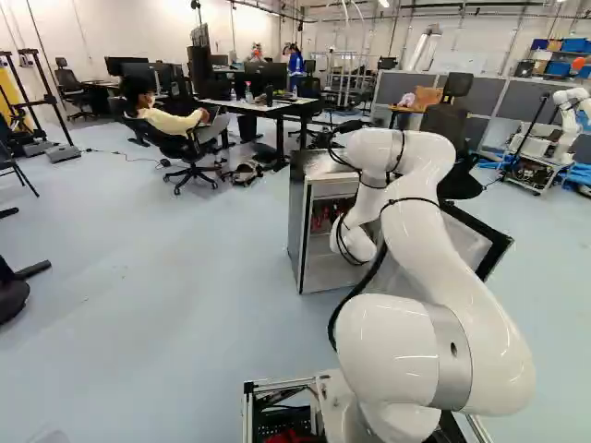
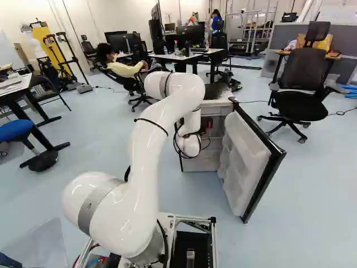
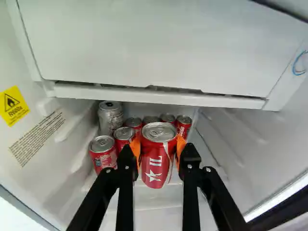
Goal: Grab a drink from the fridge
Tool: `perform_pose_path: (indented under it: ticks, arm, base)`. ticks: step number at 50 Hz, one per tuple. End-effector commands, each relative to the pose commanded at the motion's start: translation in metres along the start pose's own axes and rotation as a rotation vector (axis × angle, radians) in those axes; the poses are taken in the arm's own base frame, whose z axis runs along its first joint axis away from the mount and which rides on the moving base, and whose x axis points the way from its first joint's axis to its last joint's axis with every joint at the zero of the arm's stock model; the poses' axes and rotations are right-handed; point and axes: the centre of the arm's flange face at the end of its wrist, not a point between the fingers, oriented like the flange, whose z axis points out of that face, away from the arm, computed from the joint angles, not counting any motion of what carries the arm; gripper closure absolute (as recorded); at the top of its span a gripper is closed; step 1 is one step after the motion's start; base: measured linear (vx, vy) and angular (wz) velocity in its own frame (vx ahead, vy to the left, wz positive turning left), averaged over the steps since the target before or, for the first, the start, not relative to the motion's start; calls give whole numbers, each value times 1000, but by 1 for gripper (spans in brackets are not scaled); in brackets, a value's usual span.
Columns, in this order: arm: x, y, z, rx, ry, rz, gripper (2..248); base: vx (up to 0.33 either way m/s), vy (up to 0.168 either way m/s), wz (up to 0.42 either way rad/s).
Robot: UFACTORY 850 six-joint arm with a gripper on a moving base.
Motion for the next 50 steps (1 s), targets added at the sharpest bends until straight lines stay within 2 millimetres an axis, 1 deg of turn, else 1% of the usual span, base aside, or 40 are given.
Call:
perform_pose_path:
  ticks: [34, 50]
  arm:
    - [46, 5, -79, -18, -50, 18, 156]
    - [65, 5, -118, -58, -71, 30, 156]
  base:
    - [0, 0, 0]
    - [0, 0, 0]
